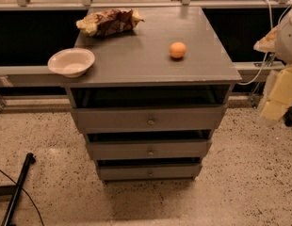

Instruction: Open top drawer

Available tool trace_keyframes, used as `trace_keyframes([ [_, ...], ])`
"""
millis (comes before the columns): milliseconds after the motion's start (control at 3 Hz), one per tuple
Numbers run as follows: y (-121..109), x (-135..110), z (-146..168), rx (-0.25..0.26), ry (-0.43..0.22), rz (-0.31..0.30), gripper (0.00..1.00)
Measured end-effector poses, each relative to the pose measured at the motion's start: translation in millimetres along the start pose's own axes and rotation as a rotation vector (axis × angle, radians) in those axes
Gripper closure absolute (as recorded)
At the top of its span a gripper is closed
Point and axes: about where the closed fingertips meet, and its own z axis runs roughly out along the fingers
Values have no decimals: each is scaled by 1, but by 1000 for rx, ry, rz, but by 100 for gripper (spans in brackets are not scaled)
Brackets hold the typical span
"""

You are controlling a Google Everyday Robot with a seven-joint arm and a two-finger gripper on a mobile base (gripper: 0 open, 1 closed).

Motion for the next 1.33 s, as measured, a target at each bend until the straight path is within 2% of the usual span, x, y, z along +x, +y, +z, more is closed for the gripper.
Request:
trace_keyframes([
  [667, -3, 0, 3, 19, -11, 7, 0],
  [1000, 8, 1, 28, 14, -62, -21, 0],
  [1333, 9, 9, 48, 43, -75, -61, 0],
])
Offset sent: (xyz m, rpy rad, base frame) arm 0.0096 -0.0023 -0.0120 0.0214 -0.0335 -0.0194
